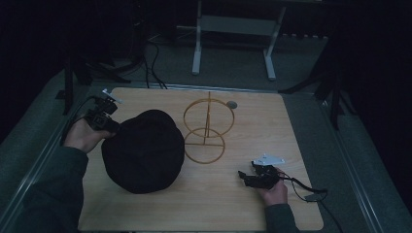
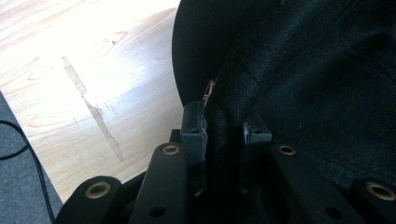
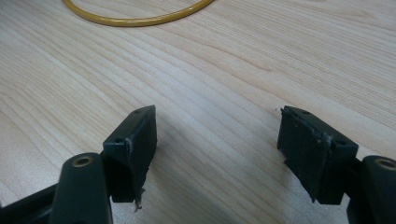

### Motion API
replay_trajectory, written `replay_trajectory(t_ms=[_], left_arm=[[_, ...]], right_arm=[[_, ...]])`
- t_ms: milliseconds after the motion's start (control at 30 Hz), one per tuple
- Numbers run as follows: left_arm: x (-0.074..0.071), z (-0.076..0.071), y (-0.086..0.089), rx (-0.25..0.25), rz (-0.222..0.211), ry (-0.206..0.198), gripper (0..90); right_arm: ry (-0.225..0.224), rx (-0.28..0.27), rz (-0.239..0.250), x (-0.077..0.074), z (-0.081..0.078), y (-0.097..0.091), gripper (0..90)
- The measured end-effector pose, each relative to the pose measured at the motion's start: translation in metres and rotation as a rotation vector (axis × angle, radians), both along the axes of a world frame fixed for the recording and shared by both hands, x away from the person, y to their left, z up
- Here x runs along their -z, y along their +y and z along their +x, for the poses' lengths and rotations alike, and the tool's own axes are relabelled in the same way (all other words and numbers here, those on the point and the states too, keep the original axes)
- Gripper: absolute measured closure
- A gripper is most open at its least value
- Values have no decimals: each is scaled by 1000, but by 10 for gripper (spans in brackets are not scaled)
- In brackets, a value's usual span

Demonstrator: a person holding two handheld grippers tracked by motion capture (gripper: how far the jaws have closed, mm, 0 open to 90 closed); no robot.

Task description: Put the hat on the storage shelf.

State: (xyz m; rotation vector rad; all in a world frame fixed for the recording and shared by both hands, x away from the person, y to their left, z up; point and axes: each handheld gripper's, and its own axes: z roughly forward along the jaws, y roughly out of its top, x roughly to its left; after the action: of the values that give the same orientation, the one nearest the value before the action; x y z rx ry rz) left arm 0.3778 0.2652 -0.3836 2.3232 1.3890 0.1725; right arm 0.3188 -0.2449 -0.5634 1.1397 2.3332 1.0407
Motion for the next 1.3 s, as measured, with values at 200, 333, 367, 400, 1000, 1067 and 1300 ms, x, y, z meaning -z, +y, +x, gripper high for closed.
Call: replay_trajectory(t_ms=[200,333,367,400,1000,1067,1300], left_arm=[[-12,3,0,-4,-1,-8,757],[-17,4,-1,-6,-1,-13,756],[-18,5,-2,-6,-3,-13,756],[-18,5,-2,-3,-4,-10,756],[-17,15,-10,-15,2,27,753],[-19,15,-9,-16,-3,27,754],[-28,15,-5,-30,-17,23,754]], right_arm=[[2,5,1,0,0,0,285],[1,3,1,0,0,0,285],[1,4,1,0,0,0,285],[1,4,1,0,0,0,285],[1,4,1,0,-1,0,285],[2,4,2,0,-1,0,285],[1,5,2,0,-1,0,285]])
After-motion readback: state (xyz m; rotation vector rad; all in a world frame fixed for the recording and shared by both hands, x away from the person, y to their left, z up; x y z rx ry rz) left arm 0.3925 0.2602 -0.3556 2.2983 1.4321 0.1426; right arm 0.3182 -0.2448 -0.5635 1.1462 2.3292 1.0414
